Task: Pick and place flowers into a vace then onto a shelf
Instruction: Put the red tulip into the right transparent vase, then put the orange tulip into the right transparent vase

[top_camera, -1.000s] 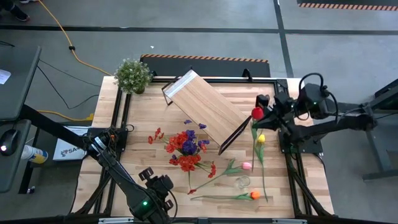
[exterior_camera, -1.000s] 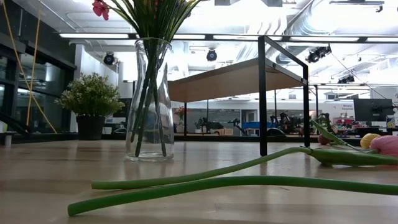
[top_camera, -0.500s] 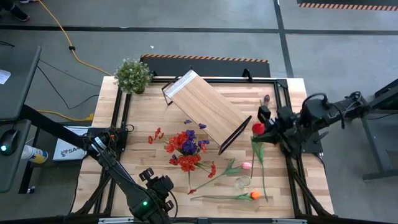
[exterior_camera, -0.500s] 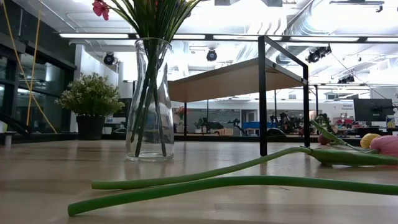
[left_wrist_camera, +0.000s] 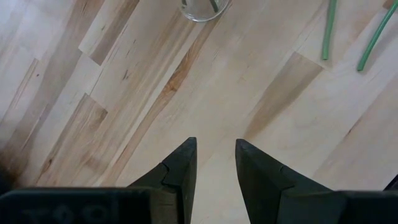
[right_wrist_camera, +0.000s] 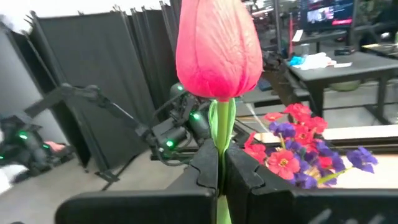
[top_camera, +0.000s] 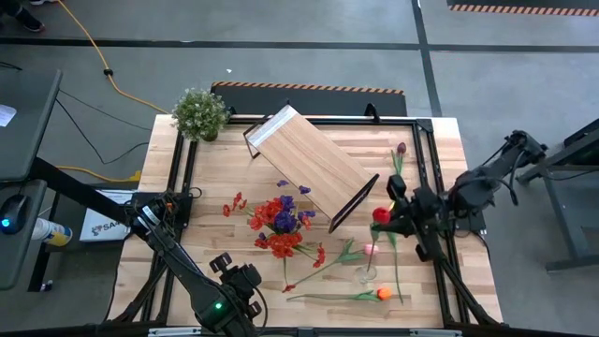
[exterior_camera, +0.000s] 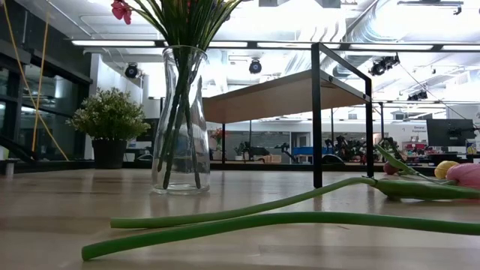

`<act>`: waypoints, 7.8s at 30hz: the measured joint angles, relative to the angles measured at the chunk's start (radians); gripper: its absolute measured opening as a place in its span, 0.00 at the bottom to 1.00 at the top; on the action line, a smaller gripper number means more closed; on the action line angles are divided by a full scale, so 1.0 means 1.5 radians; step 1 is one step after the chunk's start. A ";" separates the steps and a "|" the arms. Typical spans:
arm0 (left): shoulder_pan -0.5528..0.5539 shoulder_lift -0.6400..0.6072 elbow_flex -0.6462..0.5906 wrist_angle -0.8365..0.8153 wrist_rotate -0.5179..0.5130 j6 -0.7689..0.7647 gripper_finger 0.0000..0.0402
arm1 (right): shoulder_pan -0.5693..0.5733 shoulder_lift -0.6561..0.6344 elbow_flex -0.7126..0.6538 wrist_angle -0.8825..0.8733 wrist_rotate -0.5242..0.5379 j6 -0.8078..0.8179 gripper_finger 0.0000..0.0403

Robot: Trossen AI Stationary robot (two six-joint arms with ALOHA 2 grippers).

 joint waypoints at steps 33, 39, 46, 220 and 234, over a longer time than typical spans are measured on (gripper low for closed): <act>0.000 0.000 0.000 0.001 0.000 0.008 0.36 | 0.150 0.074 0.000 -0.025 0.296 -0.005 0.00; 0.000 0.000 0.000 0.002 0.000 0.008 0.36 | 0.169 0.100 0.000 -0.026 0.353 -0.002 0.00; 0.000 0.000 0.000 0.002 0.000 0.008 0.36 | 0.176 0.136 0.000 -0.059 0.399 0.062 0.00; -0.028 0.000 0.000 0.284 0.128 -0.003 0.36 | 0.321 0.090 0.000 0.215 0.122 -0.025 0.34; -0.054 0.000 0.000 0.368 0.087 -0.050 0.36 | 0.387 0.162 0.000 0.363 0.171 -0.102 0.34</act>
